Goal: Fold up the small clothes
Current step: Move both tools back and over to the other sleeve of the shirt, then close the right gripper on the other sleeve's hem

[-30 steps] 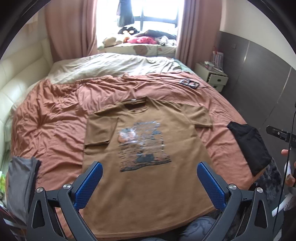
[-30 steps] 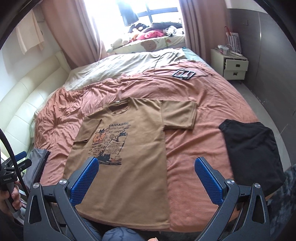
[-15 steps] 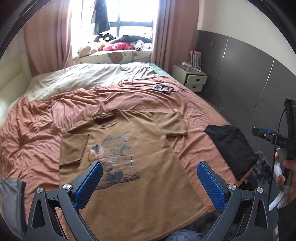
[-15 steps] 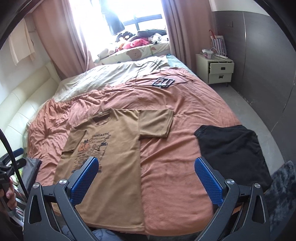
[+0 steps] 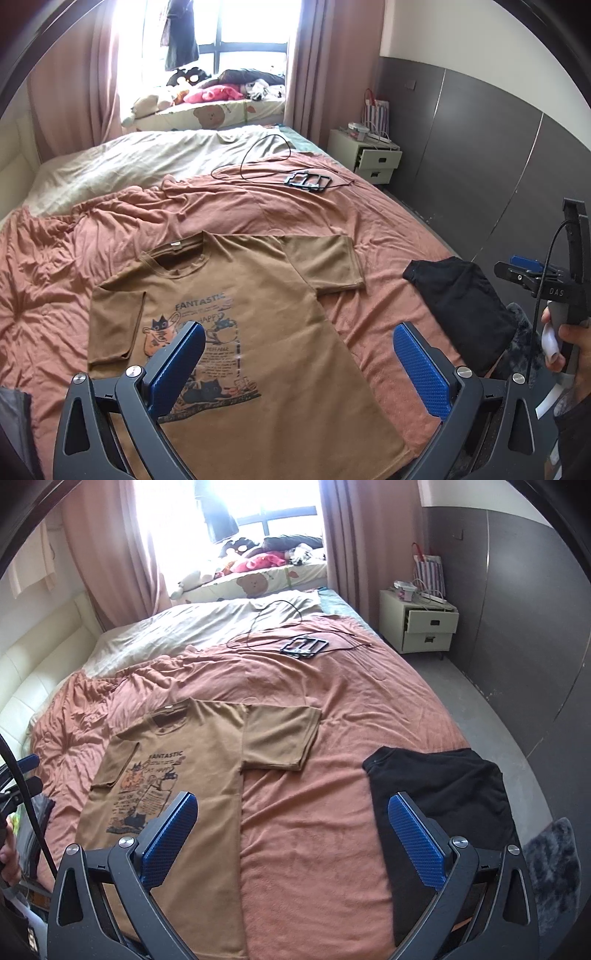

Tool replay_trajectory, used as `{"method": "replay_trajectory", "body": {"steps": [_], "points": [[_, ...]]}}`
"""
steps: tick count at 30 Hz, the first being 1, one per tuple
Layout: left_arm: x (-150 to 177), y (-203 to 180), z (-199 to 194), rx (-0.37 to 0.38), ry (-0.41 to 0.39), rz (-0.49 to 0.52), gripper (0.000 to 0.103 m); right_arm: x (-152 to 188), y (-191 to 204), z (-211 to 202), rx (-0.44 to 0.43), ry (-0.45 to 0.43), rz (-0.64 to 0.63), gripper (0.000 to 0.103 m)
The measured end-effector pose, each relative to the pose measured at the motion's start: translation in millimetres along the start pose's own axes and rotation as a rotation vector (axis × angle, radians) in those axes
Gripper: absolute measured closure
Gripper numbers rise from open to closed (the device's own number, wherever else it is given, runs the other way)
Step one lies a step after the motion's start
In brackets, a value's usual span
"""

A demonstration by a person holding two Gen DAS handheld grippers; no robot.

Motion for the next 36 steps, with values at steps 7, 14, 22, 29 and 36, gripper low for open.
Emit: {"method": "replay_trajectory", "body": {"steps": [7, 14, 22, 29, 36], "points": [[-7, 0, 44, 0.044, 0.012, -0.013, 0.002, -4, -15, 41, 0.014, -0.011, 0.007, 0.0], [-10, -5, 99, 0.084, 0.06, -0.016, 0.011, -9, -44, 91, 0.016, 0.012, 0.083, 0.0], [-3, -8, 166, 0.148, 0.11, -0.002, 0.028, -22, -73, 154, 0.002, 0.041, 0.176, 0.008], [9, 9, 224, 0.145, 0.174, -0.015, 0.049, -21, -77, 223, -0.009, 0.095, 0.21, 0.02], [19, 23, 280, 0.14, 0.212, -0.013, 0.054, -12, -67, 292, -0.039, 0.153, 0.203, 0.031]]}}
Point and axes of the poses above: each gripper's, at about its wrist camera, not at the fingertips, and z roughly the way its jaws point, y to its left, x to its underside, the point moved 3 cm from there along z, roughly the way its jaws point, and after that the axes turned 9 degrees about -y, right-handed, at the moved point
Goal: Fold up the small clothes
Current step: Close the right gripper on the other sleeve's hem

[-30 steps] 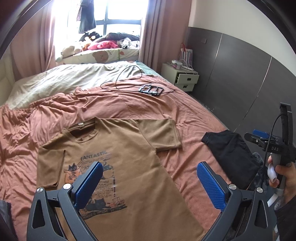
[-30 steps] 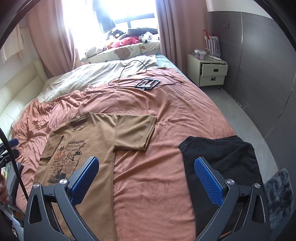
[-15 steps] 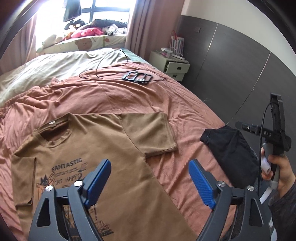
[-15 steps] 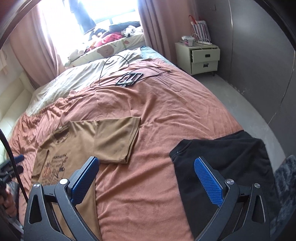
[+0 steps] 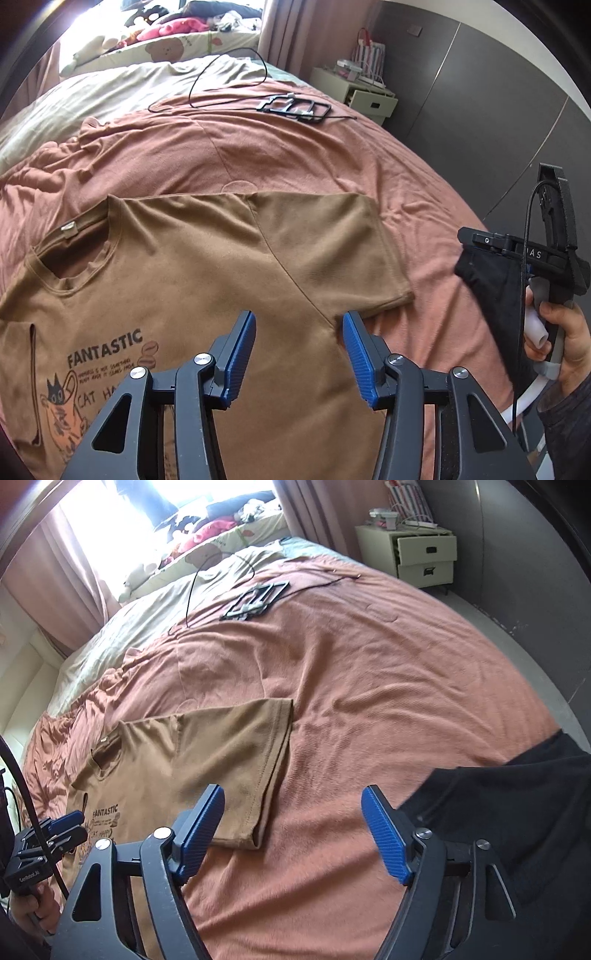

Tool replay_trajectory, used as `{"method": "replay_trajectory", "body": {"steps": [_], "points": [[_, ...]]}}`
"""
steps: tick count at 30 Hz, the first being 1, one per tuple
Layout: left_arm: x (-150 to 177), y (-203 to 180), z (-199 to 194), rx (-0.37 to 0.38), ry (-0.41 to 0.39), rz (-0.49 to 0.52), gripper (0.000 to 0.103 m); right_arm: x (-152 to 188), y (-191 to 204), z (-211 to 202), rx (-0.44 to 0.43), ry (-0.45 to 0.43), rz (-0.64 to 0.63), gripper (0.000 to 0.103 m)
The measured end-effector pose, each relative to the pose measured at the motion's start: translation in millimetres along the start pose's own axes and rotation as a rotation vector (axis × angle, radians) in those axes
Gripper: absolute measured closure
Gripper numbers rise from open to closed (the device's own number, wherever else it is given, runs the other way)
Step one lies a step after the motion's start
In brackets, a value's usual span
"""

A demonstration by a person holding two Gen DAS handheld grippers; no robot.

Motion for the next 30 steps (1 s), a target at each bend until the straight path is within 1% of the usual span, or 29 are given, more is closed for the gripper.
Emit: {"method": "replay_trajectory", "body": {"steps": [1, 3, 4, 8, 9, 10, 15, 18, 21, 24, 27, 29, 30], "points": [[0, 2, 7, 0.001, 0.005, 0.001, 0.055, -1, 1, 8, -0.004, 0.006, 0.0, 0.034], [0, 6, 21, 0.014, 0.016, -0.01, 0.061, -2, 2, 26, -0.024, 0.022, 0.007, 0.039], [0, 9, 28, 0.018, 0.023, -0.019, 0.062, -2, 3, 37, -0.035, 0.032, 0.008, 0.042], [0, 20, 54, 0.046, 0.032, -0.063, 0.068, -1, 2, 69, -0.051, 0.049, 0.011, 0.043], [1, 23, 61, 0.051, 0.034, -0.075, 0.07, -1, -1, 77, -0.07, 0.056, 0.035, 0.045], [1, 25, 67, 0.052, 0.035, -0.077, 0.073, 1, -4, 82, -0.087, 0.06, 0.056, 0.049], [4, 36, 91, 0.059, 0.057, -0.084, 0.075, 6, -22, 104, -0.137, 0.061, 0.139, 0.05], [7, 38, 99, 0.077, 0.053, -0.088, 0.075, 9, -30, 106, -0.214, 0.056, 0.214, 0.051], [14, 40, 108, 0.083, 0.066, -0.102, 0.076, 11, -37, 106, -0.279, 0.054, 0.254, 0.058], [16, 39, 111, 0.081, 0.045, -0.103, 0.076, 18, -42, 114, -0.293, 0.069, 0.277, 0.061], [14, 38, 111, 0.079, 0.05, -0.103, 0.076, 17, -50, 116, -0.308, 0.06, 0.297, 0.061], [13, 35, 111, 0.074, 0.052, -0.089, 0.076, 15, -52, 116, -0.311, 0.065, 0.297, 0.072], [14, 35, 110, 0.072, 0.05, -0.082, 0.076, 14, -52, 118, -0.313, 0.075, 0.294, 0.088]]}}
Point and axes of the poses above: each gripper's, at about its wrist camera, not at the fingertips, and z roughly the way its jaws point, y to its left, x to its underside, the point moved 3 cm from there along z, roughly the way its jaws point, and after that the axes turned 9 degrees about -y, right-handed, at the moved point
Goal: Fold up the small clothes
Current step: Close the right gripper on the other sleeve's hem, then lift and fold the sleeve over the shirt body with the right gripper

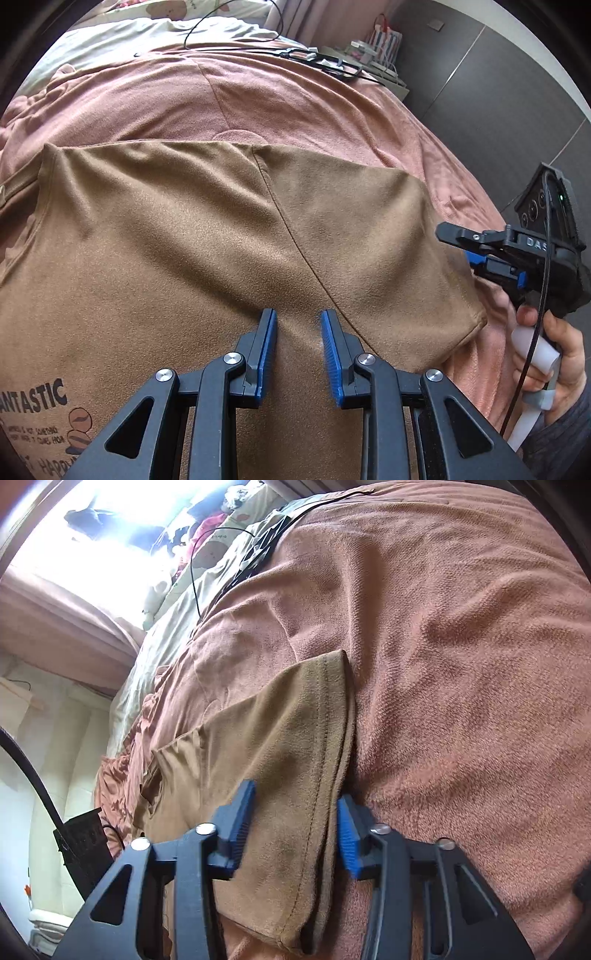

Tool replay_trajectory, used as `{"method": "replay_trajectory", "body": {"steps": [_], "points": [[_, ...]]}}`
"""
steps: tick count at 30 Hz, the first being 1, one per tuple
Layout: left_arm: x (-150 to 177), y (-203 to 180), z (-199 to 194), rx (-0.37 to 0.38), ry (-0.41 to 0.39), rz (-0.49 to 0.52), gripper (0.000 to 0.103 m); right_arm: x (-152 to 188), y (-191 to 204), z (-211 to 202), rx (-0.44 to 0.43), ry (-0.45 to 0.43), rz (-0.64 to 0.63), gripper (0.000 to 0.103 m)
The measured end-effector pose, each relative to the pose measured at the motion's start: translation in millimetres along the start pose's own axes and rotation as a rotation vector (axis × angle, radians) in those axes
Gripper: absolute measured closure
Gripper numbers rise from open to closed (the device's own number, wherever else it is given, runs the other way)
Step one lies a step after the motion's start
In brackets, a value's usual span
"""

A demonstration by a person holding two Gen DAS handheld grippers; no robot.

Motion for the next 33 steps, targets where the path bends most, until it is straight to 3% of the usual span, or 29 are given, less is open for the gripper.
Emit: {"method": "replay_trajectory", "body": {"steps": [1, 2, 10, 15, 22, 25, 33], "points": [[1, -1, 0, -0.001, -0.001, 0.005, 0.076, 1, 4, 2, 0.0, 0.005, -0.004, 0.1], [2, -1, 0, 0.003, -0.002, 0.006, 0.076, 0, 9, 1, 0.001, -0.001, -0.017, 0.102], [6, -4, 0, 0.004, -0.007, 0.006, 0.075, -9, 71, -26, -0.056, -0.066, -0.131, 0.102], [6, -11, 4, -0.013, -0.01, 0.057, 0.067, -5, 108, -25, -0.102, -0.069, -0.173, 0.102], [5, -5, -2, 0.019, 0.015, 0.032, 0.066, 4, 133, -18, -0.136, -0.047, -0.193, 0.102], [3, 9, -17, 0.02, 0.021, -0.007, 0.065, 5, 140, -5, -0.151, -0.024, -0.205, 0.102], [-3, 76, -64, -0.112, -0.016, -0.076, 0.065, 16, 164, 35, -0.188, 0.034, -0.219, 0.102]]}}
Point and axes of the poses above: each gripper's, at about its wrist camera, not at the fingertips, and z roughly the way its jaws point, y to its left, x to its underside, the point moved 3 cm from there along z, roughly the way its jaws point, and after that the axes turned 9 degrees about -y, right-handed, at the moved point
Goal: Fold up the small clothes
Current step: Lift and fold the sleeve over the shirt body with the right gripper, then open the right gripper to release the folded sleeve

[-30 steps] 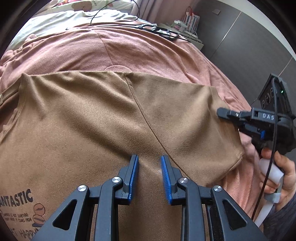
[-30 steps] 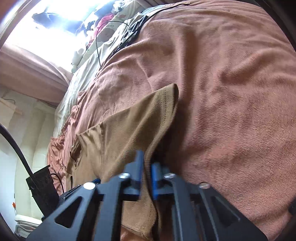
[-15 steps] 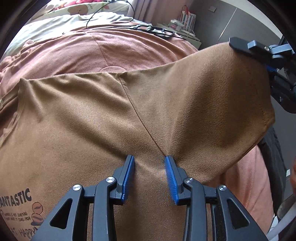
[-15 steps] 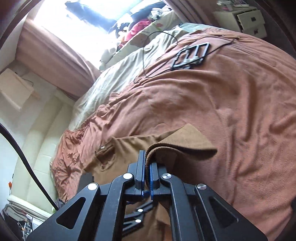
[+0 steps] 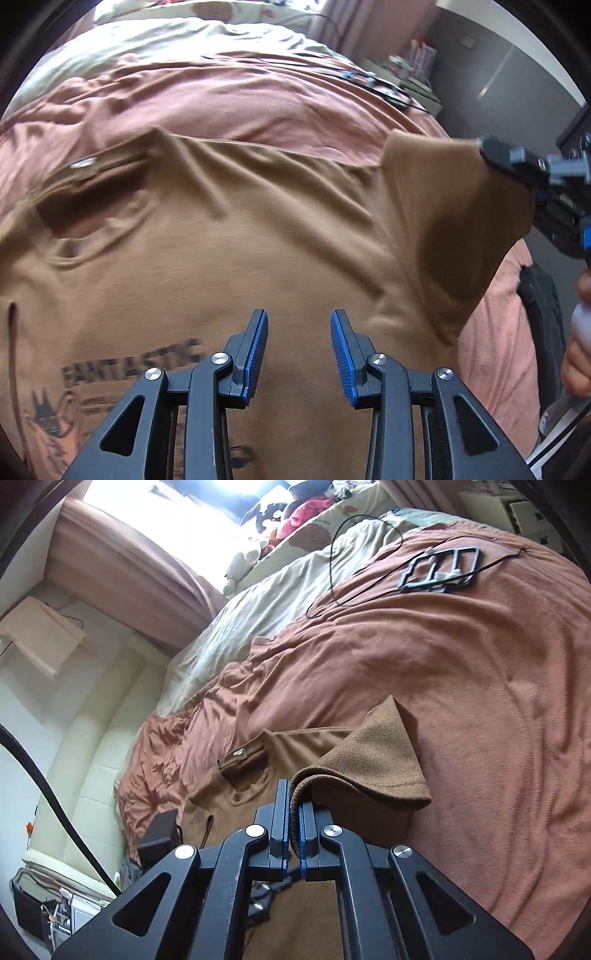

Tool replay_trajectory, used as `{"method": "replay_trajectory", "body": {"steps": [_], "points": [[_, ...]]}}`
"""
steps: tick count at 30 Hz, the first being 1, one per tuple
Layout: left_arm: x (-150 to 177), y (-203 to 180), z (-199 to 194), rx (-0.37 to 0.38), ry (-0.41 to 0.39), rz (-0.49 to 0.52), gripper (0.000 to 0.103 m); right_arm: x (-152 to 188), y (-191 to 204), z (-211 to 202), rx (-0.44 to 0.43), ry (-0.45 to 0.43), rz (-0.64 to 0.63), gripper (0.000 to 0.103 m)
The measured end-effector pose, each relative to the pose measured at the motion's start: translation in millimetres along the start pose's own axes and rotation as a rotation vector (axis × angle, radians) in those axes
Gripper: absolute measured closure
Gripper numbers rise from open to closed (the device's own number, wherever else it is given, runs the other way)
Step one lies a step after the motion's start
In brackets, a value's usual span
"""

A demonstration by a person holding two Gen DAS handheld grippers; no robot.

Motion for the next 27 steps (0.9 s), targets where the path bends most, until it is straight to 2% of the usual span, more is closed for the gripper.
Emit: {"method": "replay_trajectory", "body": {"steps": [8, 14, 15, 16, 17, 18, 19, 22, 27], "points": [[-12, 57, -30, -0.097, -0.043, -0.053, 0.065, 19, 18, 53, -0.015, 0.092, -0.034, 0.102], [-15, 75, -38, -0.125, -0.052, -0.1, 0.065, 34, 17, 93, 0.024, 0.221, -0.04, 0.099], [-15, 77, -39, -0.131, -0.051, -0.099, 0.065, 34, 17, 96, 0.023, 0.231, -0.043, 0.09], [-15, 78, -39, -0.136, -0.048, -0.098, 0.065, 32, 17, 97, 0.017, 0.23, -0.044, 0.068], [-16, 77, -38, -0.138, -0.046, -0.098, 0.065, 29, 18, 94, 0.011, 0.219, -0.047, 0.053], [-16, 77, -39, -0.138, -0.043, -0.097, 0.065, 26, 19, 91, 0.003, 0.2, -0.051, 0.033], [-17, 76, -39, -0.139, -0.042, -0.095, 0.065, 23, 20, 85, -0.006, 0.18, -0.056, 0.03], [-21, 71, -41, -0.144, -0.052, -0.083, 0.065, 17, 16, 73, -0.033, 0.148, -0.048, 0.03], [-28, 58, -39, -0.138, -0.061, -0.057, 0.065, 13, -11, 55, 0.118, 0.056, -0.029, 0.03]]}}
Point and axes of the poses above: each gripper's, at about its wrist camera, not at the fingertips, and z roughly the way its jaws point, y to its left, x to its underside, the point moved 3 cm from there along z, roughly the way its jaws point, and after that the axes turned 9 degrees about -y, right-handed, at the moved point
